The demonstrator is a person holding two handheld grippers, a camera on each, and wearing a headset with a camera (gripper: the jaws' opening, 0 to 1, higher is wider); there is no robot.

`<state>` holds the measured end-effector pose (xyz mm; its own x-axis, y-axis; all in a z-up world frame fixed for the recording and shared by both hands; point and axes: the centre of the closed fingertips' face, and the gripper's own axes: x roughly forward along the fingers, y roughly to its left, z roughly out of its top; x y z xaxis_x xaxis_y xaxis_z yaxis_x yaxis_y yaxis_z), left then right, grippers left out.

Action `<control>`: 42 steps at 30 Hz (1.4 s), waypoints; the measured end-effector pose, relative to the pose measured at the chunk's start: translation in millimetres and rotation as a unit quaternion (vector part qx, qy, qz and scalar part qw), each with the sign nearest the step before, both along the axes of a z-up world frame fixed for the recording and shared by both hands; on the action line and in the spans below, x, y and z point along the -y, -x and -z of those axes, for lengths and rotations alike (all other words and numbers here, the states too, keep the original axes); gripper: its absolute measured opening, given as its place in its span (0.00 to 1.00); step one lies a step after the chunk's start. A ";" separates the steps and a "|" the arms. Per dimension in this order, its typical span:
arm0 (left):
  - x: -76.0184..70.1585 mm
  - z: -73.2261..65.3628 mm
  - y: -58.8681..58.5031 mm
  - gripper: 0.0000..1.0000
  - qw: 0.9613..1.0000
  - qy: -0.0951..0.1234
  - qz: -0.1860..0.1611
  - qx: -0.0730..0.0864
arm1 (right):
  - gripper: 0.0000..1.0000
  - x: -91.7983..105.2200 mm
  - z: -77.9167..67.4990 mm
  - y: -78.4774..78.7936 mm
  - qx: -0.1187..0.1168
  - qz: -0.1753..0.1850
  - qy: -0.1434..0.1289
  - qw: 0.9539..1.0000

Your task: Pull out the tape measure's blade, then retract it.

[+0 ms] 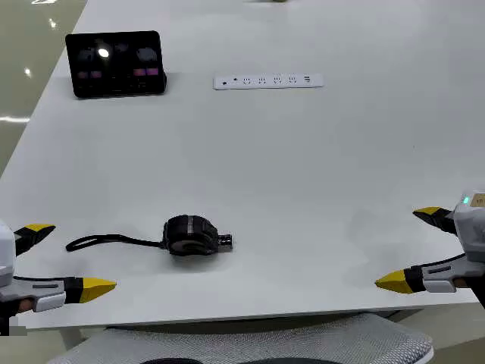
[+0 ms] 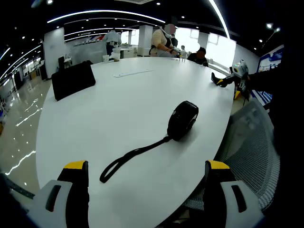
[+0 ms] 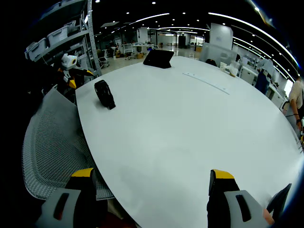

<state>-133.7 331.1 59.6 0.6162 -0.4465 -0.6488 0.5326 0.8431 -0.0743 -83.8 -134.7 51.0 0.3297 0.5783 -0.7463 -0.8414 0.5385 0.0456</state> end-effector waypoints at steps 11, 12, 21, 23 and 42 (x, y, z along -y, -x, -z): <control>3.4 -2.7 -3.1 0.99 1.000 0.004 0.007 -0.002 | 0.99 -0.9 3.2 1.0 -0.005 0.000 -0.001 1.000; 4.1 -2.3 -2.9 0.99 1.000 0.004 0.008 -0.003 | 0.99 -1.3 3.3 1.9 -0.006 -0.001 -0.001 1.000; 19.9 -3.2 -2.1 0.96 0.999 0.030 0.026 -0.013 | 0.99 -0.9 7.8 3.0 -0.009 -0.010 0.010 1.000; 24.5 -4.2 -3.4 0.95 0.999 0.031 0.030 -0.014 | 0.99 -3.4 7.6 3.3 -0.012 -0.012 0.008 1.000; 63.6 -2.4 -13.9 0.98 0.990 -0.016 0.139 -0.019 | 0.99 -49.1 -0.9 -7.5 0.000 -0.065 -0.026 0.998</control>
